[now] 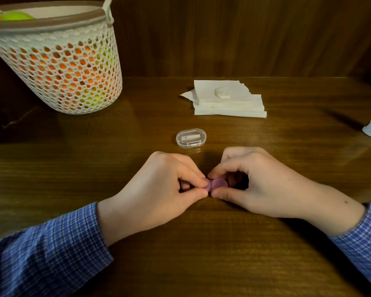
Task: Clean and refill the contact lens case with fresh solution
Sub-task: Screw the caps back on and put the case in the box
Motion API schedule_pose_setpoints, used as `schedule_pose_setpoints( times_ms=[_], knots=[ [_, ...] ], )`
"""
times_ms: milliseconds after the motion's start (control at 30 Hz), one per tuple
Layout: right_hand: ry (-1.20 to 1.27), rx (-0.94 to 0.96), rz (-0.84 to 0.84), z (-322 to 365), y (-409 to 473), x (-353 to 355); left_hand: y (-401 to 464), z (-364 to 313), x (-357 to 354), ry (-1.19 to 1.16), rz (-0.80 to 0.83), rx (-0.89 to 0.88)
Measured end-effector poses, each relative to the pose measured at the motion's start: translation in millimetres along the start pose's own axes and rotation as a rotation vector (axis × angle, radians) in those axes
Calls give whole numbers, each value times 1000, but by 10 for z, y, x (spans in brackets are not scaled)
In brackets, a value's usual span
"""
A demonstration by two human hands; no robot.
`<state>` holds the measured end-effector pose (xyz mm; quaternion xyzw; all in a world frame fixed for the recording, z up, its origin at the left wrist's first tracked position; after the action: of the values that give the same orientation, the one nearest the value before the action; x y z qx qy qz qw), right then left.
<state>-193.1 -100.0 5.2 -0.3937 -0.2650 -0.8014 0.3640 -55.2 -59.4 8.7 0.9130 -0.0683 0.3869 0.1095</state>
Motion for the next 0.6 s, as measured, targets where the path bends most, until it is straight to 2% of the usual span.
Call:
schedule_pose_setpoints(
  times_ms=[167,400,600],
  knots=[
    [-7,-4,93,-14,-18,-2,-4,-14,1,2,5,-2],
    [-77,-27,-20,-11,38,6,9,-32,-4,28,22,-12],
    [-6,32,78,-11,-5,28,8,-33,-8,20,32,-7]
  ],
)
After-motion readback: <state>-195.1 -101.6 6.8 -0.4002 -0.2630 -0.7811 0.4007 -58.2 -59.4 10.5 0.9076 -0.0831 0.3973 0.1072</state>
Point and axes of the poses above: each hand's wrist, its own y-axis towards the middle knuckle, its own x-axis out of the back of the hand, z = x × y, the point moved 8 cm from there along y, towards the middle knuckle, and after that the axes turned 4 degrees about x, right-handed, at the moved point
